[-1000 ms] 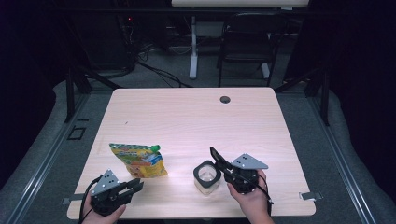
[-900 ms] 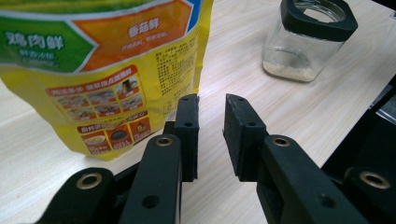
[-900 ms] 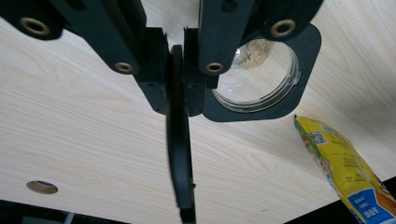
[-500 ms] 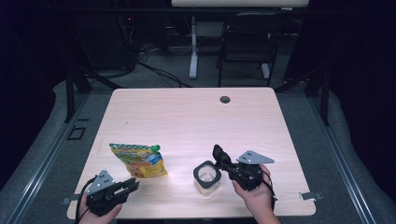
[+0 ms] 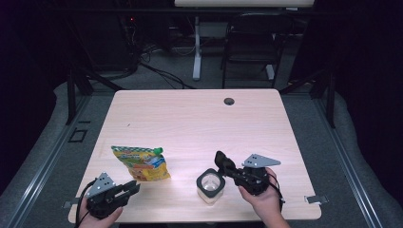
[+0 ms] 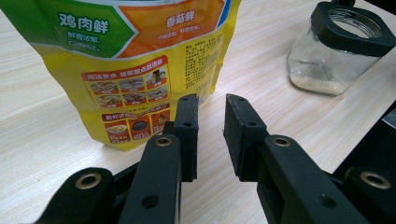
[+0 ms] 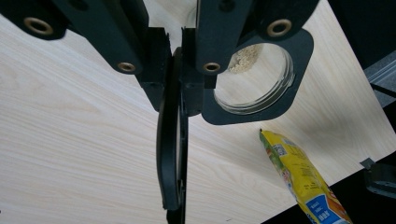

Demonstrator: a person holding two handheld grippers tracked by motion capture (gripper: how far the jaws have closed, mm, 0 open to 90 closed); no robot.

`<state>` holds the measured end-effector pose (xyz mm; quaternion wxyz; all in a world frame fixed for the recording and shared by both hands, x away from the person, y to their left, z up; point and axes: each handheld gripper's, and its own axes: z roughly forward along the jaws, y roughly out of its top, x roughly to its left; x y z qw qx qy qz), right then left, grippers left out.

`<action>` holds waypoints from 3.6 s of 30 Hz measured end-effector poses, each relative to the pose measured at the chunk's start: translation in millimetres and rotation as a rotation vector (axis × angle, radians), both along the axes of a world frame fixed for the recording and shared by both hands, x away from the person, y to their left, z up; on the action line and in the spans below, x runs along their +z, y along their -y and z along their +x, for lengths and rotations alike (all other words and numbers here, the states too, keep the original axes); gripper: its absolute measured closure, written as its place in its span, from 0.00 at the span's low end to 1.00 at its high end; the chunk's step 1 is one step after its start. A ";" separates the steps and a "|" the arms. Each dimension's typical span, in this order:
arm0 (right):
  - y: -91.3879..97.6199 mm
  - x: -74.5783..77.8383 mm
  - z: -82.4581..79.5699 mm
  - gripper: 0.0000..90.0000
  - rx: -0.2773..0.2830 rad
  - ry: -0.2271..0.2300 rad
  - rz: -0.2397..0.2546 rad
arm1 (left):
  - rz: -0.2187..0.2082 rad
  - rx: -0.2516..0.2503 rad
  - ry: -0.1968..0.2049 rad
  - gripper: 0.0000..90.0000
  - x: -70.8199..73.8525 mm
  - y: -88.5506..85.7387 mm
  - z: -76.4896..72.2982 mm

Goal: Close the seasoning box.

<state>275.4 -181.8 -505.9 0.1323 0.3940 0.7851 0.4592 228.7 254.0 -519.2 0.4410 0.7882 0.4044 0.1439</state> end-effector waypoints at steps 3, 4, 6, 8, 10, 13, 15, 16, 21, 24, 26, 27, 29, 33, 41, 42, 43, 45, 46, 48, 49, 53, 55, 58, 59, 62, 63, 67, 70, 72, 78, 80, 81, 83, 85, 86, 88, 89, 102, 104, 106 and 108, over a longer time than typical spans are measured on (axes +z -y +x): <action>0.8 0.6 3.7 0.91 -0.040 0.022 -0.010 | -0.001 0.003 -0.008 0.84 -0.9 0.1 0.4; 1.4 1.0 4.8 0.90 -0.044 0.026 -0.008 | -0.003 0.005 -0.004 0.84 -1.3 0.3 0.5; 1.3 2.0 7.4 0.88 -0.058 0.023 -0.010 | -0.001 0.005 -0.005 0.83 -1.3 -0.1 0.7; -0.1 2.1 10.0 0.87 -0.069 0.024 -0.006 | -0.007 0.009 -0.007 0.83 -1.4 -0.9 1.0; -2.0 2.7 13.8 0.86 -0.081 0.016 -0.001 | -0.002 0.006 -0.006 0.82 -1.1 -2.3 1.2; -3.3 3.1 16.5 0.83 -0.090 0.013 -0.003 | -0.008 0.009 -0.004 0.81 -0.9 -4.1 1.4; -4.3 3.8 17.4 0.79 -0.120 0.016 0.012 | -0.011 0.014 -0.004 0.80 -0.4 -5.6 1.1; -4.1 4.4 16.3 0.78 -0.132 0.012 0.024 | -0.010 0.016 -0.006 0.80 0.1 -6.4 0.8; 0.0 5.3 6.4 0.79 -0.162 0.026 0.002 | -0.012 0.026 -0.004 0.79 0.5 -10.0 0.5; 4.8 4.7 1.5 0.87 -0.178 0.013 0.003 | -0.016 0.034 0.001 0.79 0.5 -11.1 1.1; 5.2 4.8 1.7 0.90 -0.172 0.009 0.008 | -0.016 0.036 0.001 0.79 0.5 -11.2 1.3; 5.0 5.0 2.2 0.92 -0.161 0.007 0.007 | -0.016 0.038 0.000 0.79 0.4 -11.3 1.3; 2.2 5.3 3.0 0.92 -0.163 0.019 -0.003 | -0.013 0.039 0.002 0.79 0.2 -11.5 1.4; -1.9 5.7 9.0 0.91 -0.166 0.017 -0.008 | -0.015 0.043 -0.002 0.79 -1.0 -13.2 2.5; -7.5 6.0 22.7 0.87 -0.164 0.026 -0.022 | -0.019 0.057 -0.002 0.78 -1.5 -16.9 4.0; -8.7 6.0 24.3 0.86 -0.165 0.026 -0.021 | -0.017 0.060 -0.003 0.78 -1.6 -17.1 4.0; -9.2 6.1 26.0 0.86 -0.162 0.025 -0.023 | -0.014 0.061 -0.001 0.78 -1.5 -17.2 4.0; -10.2 6.0 28.5 0.85 -0.162 0.020 -0.016 | -0.010 0.062 0.003 0.77 -1.4 -17.3 3.9; -10.4 6.1 29.4 0.85 -0.163 0.019 -0.019 | -0.007 0.063 0.003 0.77 -1.2 -17.3 3.8; -10.8 5.3 31.4 0.85 -0.162 0.021 -0.008 | -0.012 0.065 0.005 0.76 -1.3 -17.8 4.0; -10.8 5.3 31.6 0.85 -0.162 0.021 -0.008 | -0.012 0.065 0.005 0.76 -1.3 -17.8 4.0; -10.7 5.2 31.1 0.84 -0.162 0.025 -0.007 | -0.013 0.075 0.009 0.74 -1.6 -19.5 4.4; -10.2 6.6 29.2 0.81 -0.158 0.027 -0.015 | -0.012 0.077 0.008 0.74 -1.3 -20.1 4.3; -9.7 7.4 26.8 0.80 -0.157 0.036 -0.016 | -0.010 0.084 0.009 0.74 -1.1 -21.1 4.3; -8.2 9.3 23.5 0.79 -0.155 0.041 -0.023 | -0.005 0.085 0.010 0.74 -0.9 -21.7 4.6; -6.2 11.6 20.5 0.79 -0.155 0.050 -0.027 | -0.009 0.089 0.013 0.73 -0.2 -22.6 4.8; -4.8 13.7 18.1 0.78 -0.156 0.055 -0.021 | -0.007 0.090 0.017 0.73 0.5 -23.2 5.0; -0.2 23.7 8.2 0.77 -0.159 0.078 -0.012 | -0.023 0.099 0.019 0.69 2.6 -25.2 6.0; -0.1 27.5 4.2 0.77 -0.155 0.092 -0.008 | -0.023 0.114 0.028 0.67 4.4 -26.7 6.7; -2.3 31.6 0.5 0.77 -0.142 0.103 -0.011 | -0.023 0.120 0.026 0.66 8.0 -29.2 7.9; -17.1 40.8 -0.5 0.76 -0.089 0.138 -0.034 | -0.059 0.166 0.049 0.63 25.1 -38.3 15.9; -24.4 43.9 0.9 0.76 -0.067 0.141 -0.042 | -0.062 0.168 0.053 0.58 31.0 -40.7 19.8; -34.4 47.4 2.1 0.75 -0.047 0.158 -0.049 | -0.077 0.165 0.041 0.57 36.1 -42.8 25.7; -37.5 48.8 2.4 0.75 -0.038 0.160 -0.055 | -0.077 0.163 0.032 0.55 38.5 -43.6 28.4; -47.3 51.6 3.8 0.75 -0.013 0.165 -0.061 | -0.081 0.165 0.041 0.54 42.3 -43.9 33.1; -51.5 52.3 4.9 0.75 0.000 0.165 -0.063 | -0.086 0.162 0.043 0.54 43.9 -44.0 35.3; -60.1 53.0 6.7 0.75 0.019 0.164 -0.065 | -0.106 0.163 0.045 0.54 46.6 -43.1 38.5; -63.9 53.2 7.7 0.75 0.029 0.165 -0.072 | -0.118 0.163 0.054 0.54 47.2 -42.4 40.0; -105.6 38.3 16.8 0.75 0.158 0.130 -0.049 | -0.103 0.139 0.059 0.63 44.0 -36.6 44.1; -113.8 35.2 18.5 0.77 0.182 0.127 -0.050 | -0.097 0.140 0.060 0.64 42.1 -37.1 44.2; -121.7 32.6 19.9 0.80 0.201 0.125 -0.049 | -0.092 0.141 0.054 0.67 41.7 -38.1 44.0; -128.7 30.4 21.3 0.80 0.219 0.121 -0.053 | -0.101 0.143 0.057 0.68 40.7 -38.6 43.9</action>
